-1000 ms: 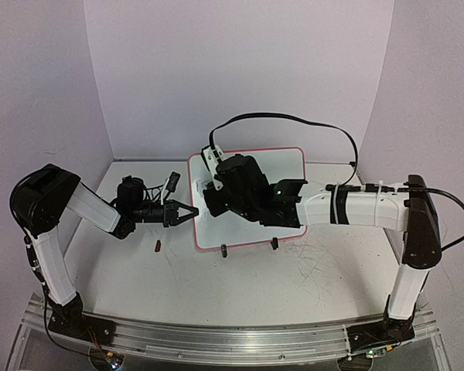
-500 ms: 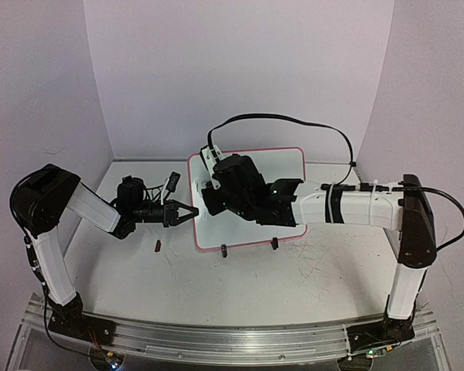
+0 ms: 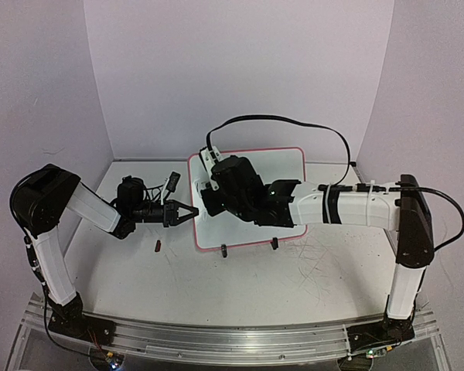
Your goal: Write a sentence on the whiteboard
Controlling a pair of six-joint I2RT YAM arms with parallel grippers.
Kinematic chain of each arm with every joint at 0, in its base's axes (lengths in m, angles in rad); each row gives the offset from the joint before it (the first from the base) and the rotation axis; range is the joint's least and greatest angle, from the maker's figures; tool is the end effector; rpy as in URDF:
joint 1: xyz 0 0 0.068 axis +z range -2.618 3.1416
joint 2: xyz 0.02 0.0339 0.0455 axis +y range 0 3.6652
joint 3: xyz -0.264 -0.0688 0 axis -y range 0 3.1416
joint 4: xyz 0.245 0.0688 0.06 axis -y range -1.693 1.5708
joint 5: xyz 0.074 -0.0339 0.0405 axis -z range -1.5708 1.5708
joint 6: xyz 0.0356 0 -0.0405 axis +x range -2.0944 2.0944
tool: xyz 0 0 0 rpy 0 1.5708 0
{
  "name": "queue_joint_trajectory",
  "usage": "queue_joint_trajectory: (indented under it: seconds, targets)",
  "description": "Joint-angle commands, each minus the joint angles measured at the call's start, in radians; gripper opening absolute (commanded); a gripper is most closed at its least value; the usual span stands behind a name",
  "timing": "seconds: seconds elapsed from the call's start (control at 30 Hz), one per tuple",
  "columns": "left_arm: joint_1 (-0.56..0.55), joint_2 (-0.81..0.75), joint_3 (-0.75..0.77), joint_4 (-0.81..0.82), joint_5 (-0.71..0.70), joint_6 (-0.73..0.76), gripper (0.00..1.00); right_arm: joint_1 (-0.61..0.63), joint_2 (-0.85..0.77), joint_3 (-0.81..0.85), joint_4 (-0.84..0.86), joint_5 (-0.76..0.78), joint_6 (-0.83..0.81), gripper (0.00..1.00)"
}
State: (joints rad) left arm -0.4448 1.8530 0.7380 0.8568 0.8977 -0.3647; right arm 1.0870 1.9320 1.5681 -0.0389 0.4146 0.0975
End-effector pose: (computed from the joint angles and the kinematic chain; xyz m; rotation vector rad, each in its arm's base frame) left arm 0.3024 -0.1750 0.1489 0.7521 1.8027 -1.3662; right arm 0.2274 0.4020 0.2876 -0.6830 1.8333 0.3768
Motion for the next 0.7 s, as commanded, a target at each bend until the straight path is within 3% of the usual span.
queue_joint_trajectory:
  seconds: [0.0,0.67]
  targets:
    - [-0.005,-0.014,-0.002,0.025,-0.026,0.027,0.00,-0.004,0.017,0.046,0.005,0.029,0.007,0.00]
    - [-0.005,-0.014,0.000,0.025,-0.025,0.026,0.00,-0.003,0.015,0.035,-0.025,0.005,0.035,0.00]
